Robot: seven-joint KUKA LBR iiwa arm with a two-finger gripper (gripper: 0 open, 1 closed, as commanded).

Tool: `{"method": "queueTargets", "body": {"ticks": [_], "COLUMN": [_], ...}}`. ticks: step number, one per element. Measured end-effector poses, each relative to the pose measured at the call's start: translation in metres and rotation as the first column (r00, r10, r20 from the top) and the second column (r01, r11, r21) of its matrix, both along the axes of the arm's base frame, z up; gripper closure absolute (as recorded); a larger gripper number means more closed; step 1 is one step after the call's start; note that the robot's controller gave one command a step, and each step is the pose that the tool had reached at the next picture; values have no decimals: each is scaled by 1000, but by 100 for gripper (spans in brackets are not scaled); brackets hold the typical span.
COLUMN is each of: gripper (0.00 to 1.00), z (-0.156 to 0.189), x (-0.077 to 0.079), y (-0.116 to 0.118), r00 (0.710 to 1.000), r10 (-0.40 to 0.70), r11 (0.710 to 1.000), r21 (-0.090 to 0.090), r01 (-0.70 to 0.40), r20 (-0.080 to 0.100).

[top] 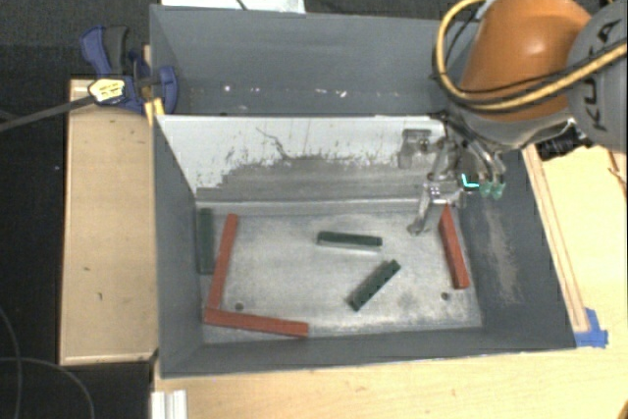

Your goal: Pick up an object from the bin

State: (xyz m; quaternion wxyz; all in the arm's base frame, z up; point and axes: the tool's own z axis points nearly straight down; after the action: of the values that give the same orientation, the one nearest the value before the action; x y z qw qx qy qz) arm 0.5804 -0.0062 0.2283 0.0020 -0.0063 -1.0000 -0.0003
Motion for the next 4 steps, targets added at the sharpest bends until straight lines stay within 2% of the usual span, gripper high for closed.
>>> {"method": "queueTargets", "body": {"ticks": [1,2,3,4], "gripper": [0,0,0,0], "z": [-162,-126,-123,-159], "x": [2,-1,-17,-6], "y": [64,58,60,60], "r00": [992,982,938,893], "r10": [-126,-188,-347,-450], "r11": [992,982,938,893], "r21": [1,2,0,-2], "r01": [126,188,347,450], "r20": [-2,10,2,0]}}
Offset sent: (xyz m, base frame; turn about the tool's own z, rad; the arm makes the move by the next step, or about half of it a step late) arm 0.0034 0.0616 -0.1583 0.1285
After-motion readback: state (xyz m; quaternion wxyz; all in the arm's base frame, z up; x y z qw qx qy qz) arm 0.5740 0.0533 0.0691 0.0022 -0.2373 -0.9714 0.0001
